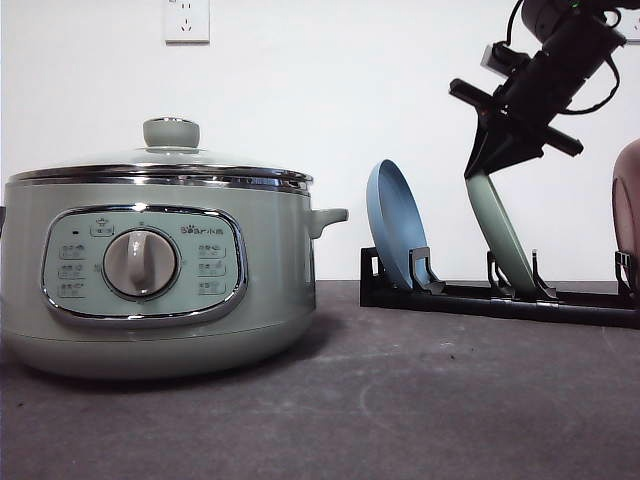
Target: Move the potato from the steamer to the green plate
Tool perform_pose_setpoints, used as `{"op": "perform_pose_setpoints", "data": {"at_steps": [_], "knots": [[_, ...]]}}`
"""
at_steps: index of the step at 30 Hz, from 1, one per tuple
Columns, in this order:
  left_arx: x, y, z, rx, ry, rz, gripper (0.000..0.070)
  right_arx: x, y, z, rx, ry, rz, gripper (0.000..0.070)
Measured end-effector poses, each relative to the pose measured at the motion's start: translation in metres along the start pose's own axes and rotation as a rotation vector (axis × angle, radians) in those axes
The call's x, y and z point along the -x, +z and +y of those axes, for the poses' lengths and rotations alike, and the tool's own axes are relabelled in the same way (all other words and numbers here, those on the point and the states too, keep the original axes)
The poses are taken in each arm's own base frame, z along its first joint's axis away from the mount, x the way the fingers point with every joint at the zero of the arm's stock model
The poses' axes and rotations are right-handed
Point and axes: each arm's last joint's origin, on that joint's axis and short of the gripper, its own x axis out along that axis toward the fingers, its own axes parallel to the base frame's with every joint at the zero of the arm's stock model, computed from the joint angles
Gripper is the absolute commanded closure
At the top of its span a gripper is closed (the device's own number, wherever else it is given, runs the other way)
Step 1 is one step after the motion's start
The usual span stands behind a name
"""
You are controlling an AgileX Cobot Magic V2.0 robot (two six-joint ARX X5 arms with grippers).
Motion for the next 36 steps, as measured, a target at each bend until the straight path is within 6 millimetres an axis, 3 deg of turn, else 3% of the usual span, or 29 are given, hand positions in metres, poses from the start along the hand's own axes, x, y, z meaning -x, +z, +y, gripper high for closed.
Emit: {"op": "perform_pose_setpoints", "data": {"at_steps": [9,18,22,26,36], "knots": [[0.000,0.000,0.000,0.000,0.000,0.000,0.0099,0.063,0.018,0.032,0.063,0.057,-0.146,0.0692],[0.000,0.000,0.000,0.000,0.000,0.000,0.0099,0.117,0.011,0.074,0.136,0.112,-0.170,0.0693],[0.000,0.000,0.000,0.000,0.000,0.000,0.0099,0.144,0.000,0.098,0.205,0.139,-0.154,0.0693],[0.000,0.000,0.000,0.000,0.000,0.000,0.0099,0.159,-0.016,0.114,0.269,0.091,-0.097,0.0693],[0.000,0.000,0.000,0.000,0.000,0.000,0.0099,0.167,-0.070,0.151,0.509,-0.025,0.239,0.0695]]}}
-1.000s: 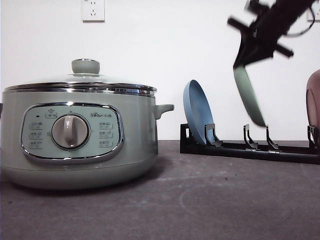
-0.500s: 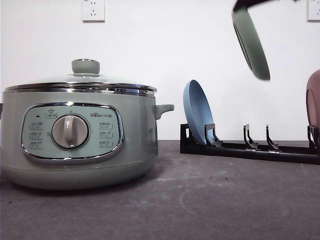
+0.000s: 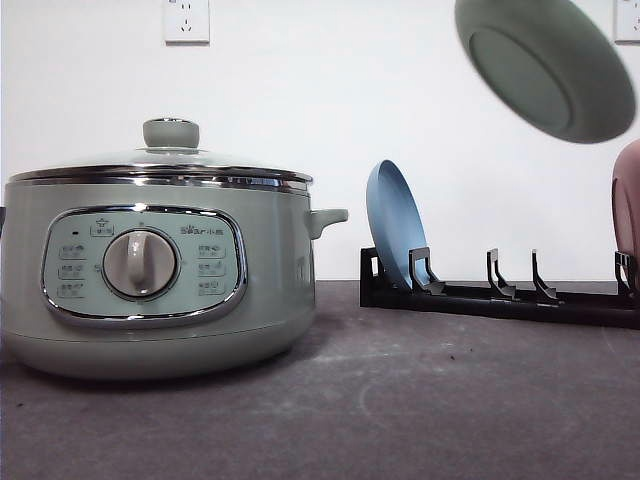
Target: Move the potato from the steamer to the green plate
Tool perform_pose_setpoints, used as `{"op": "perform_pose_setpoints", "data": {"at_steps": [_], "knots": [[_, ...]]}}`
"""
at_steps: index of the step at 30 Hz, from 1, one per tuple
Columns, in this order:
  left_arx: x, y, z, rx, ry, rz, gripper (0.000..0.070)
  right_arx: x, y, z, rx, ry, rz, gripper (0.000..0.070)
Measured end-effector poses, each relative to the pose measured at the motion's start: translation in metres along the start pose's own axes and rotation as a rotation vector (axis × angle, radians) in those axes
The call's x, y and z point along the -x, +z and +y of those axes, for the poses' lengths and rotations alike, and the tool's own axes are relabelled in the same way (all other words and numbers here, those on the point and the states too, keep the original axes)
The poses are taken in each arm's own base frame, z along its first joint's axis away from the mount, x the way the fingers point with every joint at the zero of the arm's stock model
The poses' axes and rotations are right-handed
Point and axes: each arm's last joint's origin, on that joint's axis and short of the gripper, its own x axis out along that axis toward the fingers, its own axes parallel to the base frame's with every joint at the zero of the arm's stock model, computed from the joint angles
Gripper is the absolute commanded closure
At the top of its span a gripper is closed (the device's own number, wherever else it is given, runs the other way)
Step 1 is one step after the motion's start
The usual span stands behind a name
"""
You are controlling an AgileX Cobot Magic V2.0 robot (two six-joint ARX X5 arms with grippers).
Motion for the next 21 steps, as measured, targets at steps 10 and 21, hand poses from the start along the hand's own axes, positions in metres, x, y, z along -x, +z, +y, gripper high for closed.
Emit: {"op": "perform_pose_setpoints", "data": {"at_steps": [10,21], "knots": [[0.000,0.000,0.000,0.000,0.000,0.000,0.0099,-0.046,-0.042,0.068,0.269,0.011,0.243,0.0696],[0.000,0.000,0.000,0.000,0.000,0.000,0.0099,-0.099,-0.104,0.111,0.442,-0.033,0.363,0.0696]]}}
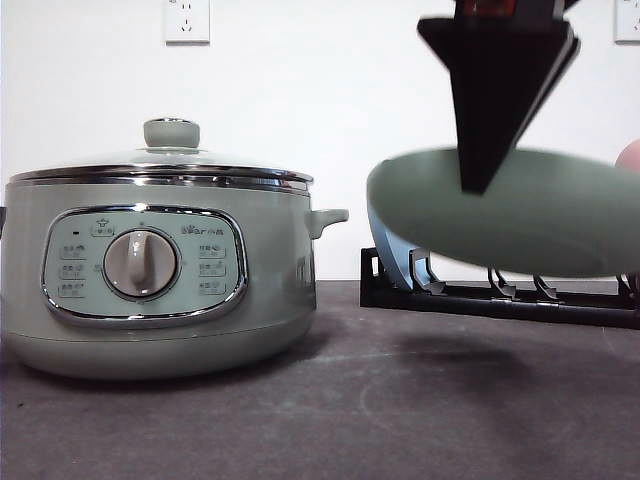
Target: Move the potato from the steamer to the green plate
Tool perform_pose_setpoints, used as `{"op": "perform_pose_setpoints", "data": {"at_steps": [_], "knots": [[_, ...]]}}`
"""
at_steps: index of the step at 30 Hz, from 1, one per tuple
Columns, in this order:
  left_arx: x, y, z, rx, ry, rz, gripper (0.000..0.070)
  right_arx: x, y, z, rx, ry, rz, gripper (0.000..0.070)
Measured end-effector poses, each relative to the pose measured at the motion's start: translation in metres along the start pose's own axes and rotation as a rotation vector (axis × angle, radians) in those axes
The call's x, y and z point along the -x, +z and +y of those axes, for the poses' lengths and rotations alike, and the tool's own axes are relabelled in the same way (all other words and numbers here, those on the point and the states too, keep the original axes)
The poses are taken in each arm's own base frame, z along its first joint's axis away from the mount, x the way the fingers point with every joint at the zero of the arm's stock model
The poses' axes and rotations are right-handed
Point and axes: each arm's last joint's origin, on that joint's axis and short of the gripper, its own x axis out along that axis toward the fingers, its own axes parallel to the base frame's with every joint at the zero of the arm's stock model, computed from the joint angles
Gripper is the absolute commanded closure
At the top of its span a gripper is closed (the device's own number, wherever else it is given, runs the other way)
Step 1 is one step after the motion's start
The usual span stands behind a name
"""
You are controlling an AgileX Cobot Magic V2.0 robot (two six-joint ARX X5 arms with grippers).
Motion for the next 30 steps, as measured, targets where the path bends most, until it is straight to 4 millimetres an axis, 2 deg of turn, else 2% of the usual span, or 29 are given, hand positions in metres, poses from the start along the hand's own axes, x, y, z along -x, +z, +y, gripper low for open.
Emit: {"op": "perform_pose_setpoints", "data": {"at_steps": [14,23,30], "knots": [[0.000,0.000,0.000,-0.001,0.000,0.000,0.0099,-0.042,0.008,0.038,0.090,-0.019,0.098,0.0696],[0.000,0.000,0.000,0.000,0.000,0.000,0.0099,-0.067,0.012,0.052,0.081,-0.022,0.129,0.0696],[0.000,0.000,0.000,0.000,0.000,0.000,0.0099,-0.096,0.004,0.060,0.092,-0.039,0.202,0.0696]]}}
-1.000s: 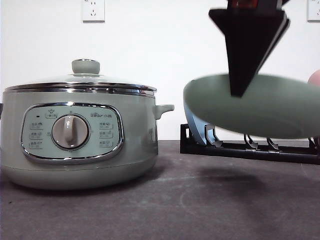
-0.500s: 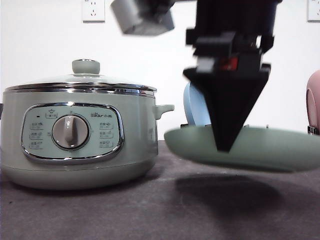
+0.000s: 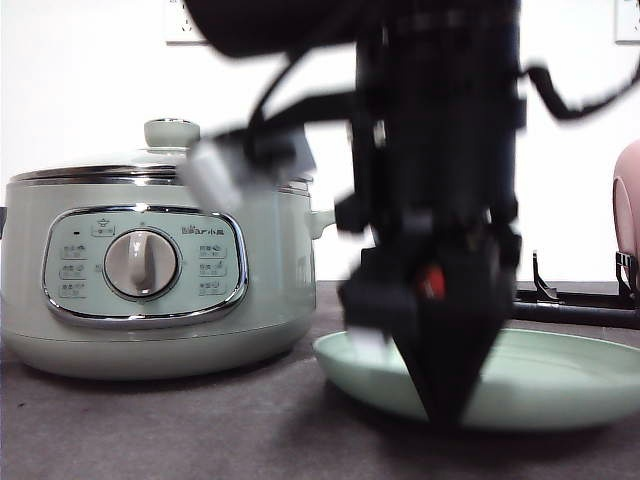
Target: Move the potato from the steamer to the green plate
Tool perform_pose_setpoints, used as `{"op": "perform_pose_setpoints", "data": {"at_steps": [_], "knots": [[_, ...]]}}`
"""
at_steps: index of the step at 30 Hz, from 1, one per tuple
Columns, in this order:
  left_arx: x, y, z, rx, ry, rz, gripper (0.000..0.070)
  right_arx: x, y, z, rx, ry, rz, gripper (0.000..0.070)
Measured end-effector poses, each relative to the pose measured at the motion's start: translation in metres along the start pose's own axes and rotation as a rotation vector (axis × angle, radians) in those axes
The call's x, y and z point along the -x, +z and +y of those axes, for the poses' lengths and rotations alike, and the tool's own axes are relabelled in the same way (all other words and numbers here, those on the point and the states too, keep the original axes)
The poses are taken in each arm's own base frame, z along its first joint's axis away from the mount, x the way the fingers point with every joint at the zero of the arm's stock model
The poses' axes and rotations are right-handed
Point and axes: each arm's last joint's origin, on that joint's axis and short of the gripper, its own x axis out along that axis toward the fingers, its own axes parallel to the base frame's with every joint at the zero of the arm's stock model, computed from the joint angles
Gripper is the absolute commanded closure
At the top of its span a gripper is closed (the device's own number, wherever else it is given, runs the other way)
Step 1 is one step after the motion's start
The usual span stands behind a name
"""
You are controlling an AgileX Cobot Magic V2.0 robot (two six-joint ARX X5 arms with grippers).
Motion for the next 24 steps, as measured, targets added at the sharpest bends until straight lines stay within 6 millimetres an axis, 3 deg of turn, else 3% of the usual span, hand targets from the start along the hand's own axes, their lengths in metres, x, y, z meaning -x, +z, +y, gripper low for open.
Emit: {"op": "perform_pose_setpoints", "data": {"at_steps": [3,5,8,10,19,22,24], "knots": [[0.000,0.000,0.000,0.000,0.000,0.000,0.0099,-0.006,-0.001,0.002,-0.007,-0.003,-0.007,0.0692],[0.000,0.000,0.000,0.000,0.000,0.000,0.0099,-0.008,-0.002,0.002,-0.014,-0.007,-0.010,0.0654],[0.000,0.000,0.000,0.000,0.000,0.000,0.0099,-0.010,-0.004,0.003,-0.024,0.000,-0.002,0.0377],[0.000,0.000,0.000,0.000,0.000,0.000,0.0099,-0.012,-0.004,0.003,-0.028,-0.010,0.004,0.0293],[0.000,0.000,0.000,0.000,0.000,0.000,0.0099,-0.003,-0.008,0.000,-0.050,0.012,-0.010,0.0288],[0.000,0.000,0.000,0.000,0.000,0.000,0.0099,0.014,-0.011,-0.004,-0.064,0.018,-0.060,0.0288],[0.000,0.000,0.000,0.000,0.000,0.000,0.0099,0.036,-0.013,-0.011,-0.086,0.023,-0.135,0.0288]]}}
